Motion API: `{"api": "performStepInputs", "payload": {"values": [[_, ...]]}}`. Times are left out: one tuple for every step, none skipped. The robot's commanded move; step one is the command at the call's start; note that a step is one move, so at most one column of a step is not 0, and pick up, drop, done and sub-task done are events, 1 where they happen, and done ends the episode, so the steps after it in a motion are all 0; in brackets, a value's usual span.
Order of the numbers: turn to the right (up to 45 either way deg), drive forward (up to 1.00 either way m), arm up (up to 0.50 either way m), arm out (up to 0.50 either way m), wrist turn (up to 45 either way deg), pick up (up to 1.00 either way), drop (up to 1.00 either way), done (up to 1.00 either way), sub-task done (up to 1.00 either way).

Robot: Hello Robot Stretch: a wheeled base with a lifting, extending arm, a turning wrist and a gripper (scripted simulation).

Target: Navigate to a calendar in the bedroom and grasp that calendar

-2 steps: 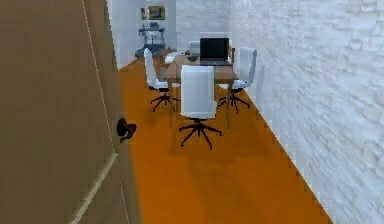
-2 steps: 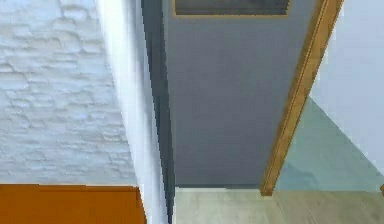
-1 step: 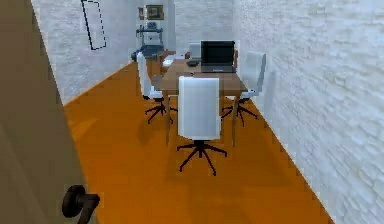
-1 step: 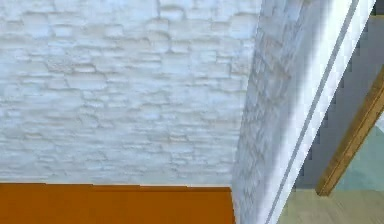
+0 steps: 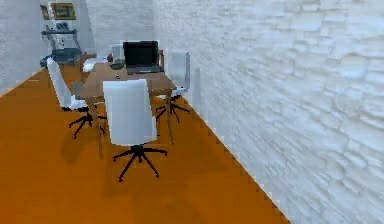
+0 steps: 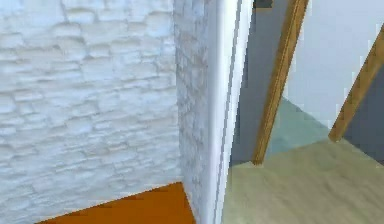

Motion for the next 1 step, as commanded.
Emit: {"api": "performStepInputs", "payload": {"values": [[0.0,1.00,0.00,0.00,0.0,0.00,0.00,0.00,0.00]]}}
